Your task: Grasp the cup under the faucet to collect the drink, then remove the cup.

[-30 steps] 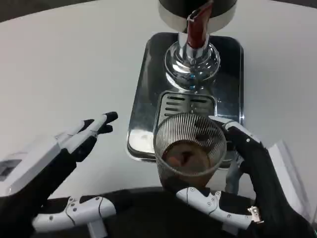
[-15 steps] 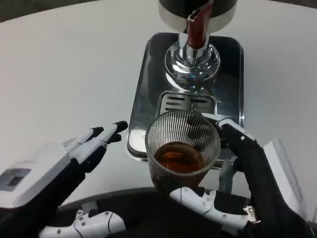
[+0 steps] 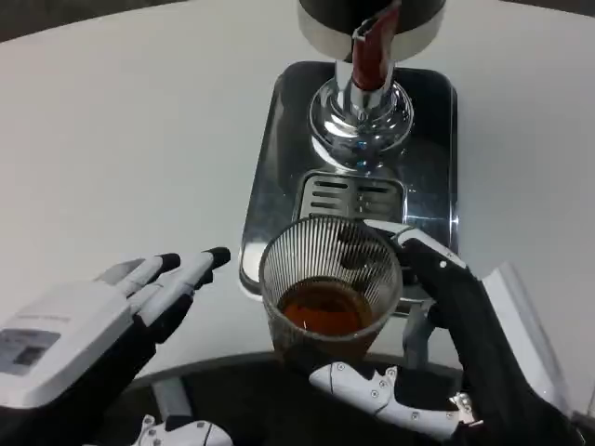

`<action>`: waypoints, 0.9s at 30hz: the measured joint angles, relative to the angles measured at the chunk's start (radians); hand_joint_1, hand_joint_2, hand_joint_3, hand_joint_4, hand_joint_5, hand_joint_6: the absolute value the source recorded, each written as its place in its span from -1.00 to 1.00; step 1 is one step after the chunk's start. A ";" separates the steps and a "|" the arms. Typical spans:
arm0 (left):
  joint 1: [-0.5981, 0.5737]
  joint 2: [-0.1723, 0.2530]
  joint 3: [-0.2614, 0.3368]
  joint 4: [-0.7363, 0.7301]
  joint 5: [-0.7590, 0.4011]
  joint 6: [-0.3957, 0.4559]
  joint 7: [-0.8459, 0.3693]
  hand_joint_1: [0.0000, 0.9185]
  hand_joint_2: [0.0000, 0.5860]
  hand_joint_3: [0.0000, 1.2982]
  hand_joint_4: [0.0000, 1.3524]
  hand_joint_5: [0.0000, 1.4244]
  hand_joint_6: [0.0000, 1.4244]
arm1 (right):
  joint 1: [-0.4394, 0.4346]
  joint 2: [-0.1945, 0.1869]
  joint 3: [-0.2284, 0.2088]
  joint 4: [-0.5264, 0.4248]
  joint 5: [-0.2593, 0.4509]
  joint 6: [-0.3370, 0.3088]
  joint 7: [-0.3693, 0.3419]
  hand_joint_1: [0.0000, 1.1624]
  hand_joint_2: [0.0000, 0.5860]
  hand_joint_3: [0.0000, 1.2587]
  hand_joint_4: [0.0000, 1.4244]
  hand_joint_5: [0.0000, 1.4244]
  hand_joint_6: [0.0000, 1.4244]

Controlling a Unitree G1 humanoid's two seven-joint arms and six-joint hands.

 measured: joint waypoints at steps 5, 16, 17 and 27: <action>0.021 0.000 0.015 -0.013 -0.001 0.000 -0.011 -1.00 -0.71 -1.00 -1.00 -1.00 -1.00 | 0.002 -0.004 0.005 -0.001 0.000 -0.002 0.012 0.41 -0.17 0.17 0.16 0.42 0.71; 0.061 -0.001 0.081 -0.016 -0.040 -0.016 -0.020 -1.00 -0.71 -1.00 -1.00 -1.00 -1.00 | 0.005 -0.008 0.032 -0.001 -0.002 -0.006 0.024 0.41 -0.15 0.18 0.16 0.42 0.71; 0.063 -0.001 0.082 -0.016 -0.042 -0.018 -0.020 -1.00 -0.71 -1.00 -1.00 -1.00 -1.00 | 0.005 -0.008 0.034 -0.001 -0.003 -0.006 0.024 0.41 -0.15 0.18 0.16 0.43 0.71; 0.071 -0.001 0.091 -0.015 -0.061 -0.059 -0.029 -1.00 -0.71 -1.00 -1.00 -1.00 -1.00 | 0.026 -0.014 0.038 -0.019 -0.018 -0.006 0.024 0.41 -0.14 0.18 0.16 0.43 0.71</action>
